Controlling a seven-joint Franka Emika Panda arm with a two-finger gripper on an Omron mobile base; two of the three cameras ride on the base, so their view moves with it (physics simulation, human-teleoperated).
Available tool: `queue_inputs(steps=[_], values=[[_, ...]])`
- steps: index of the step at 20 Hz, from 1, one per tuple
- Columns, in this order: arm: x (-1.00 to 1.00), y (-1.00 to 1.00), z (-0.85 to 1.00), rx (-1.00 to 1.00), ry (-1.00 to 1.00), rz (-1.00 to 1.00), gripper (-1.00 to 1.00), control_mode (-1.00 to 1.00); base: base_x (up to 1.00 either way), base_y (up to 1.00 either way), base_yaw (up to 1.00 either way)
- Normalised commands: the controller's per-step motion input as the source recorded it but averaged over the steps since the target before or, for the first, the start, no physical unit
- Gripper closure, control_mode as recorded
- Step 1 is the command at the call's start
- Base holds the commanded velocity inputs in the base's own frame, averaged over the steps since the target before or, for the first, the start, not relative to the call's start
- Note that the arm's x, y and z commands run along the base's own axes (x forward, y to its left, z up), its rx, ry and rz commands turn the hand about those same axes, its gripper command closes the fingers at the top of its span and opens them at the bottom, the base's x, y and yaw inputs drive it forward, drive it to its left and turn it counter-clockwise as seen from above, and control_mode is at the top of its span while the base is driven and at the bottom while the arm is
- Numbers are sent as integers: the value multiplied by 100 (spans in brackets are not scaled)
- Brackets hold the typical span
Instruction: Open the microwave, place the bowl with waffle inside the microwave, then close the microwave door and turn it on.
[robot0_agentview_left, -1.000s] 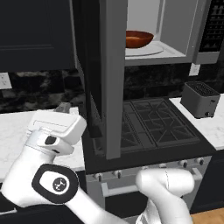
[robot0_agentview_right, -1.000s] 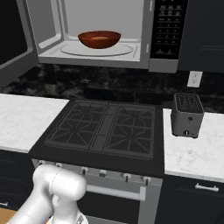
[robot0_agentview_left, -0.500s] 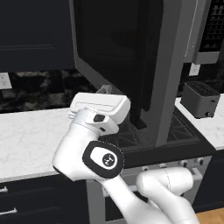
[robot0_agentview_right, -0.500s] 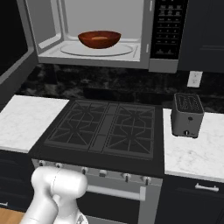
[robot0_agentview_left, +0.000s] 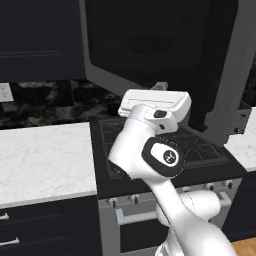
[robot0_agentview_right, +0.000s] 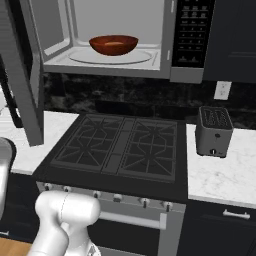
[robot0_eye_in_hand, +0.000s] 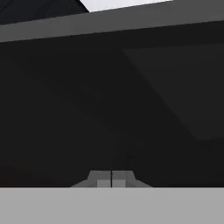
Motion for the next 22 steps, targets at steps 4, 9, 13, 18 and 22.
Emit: queue_inputs(steps=[4, 9, 13, 18, 22], values=[[22, -100, 32, 6, 5, 0, 100, -100, 0, 0, 0], [42, -100, 32, 17, 18, 0, 100, -100, 0, 0, 0], [81, -92, 6, 18, 33, 4, 100, -100, 0, 0, 0], [98, -69, 0, 17, 11, 19, 100, -100, 0, 0, 0], [100, -59, 0, 15, 0, 42, 100, -100, 0, 0, 0]])
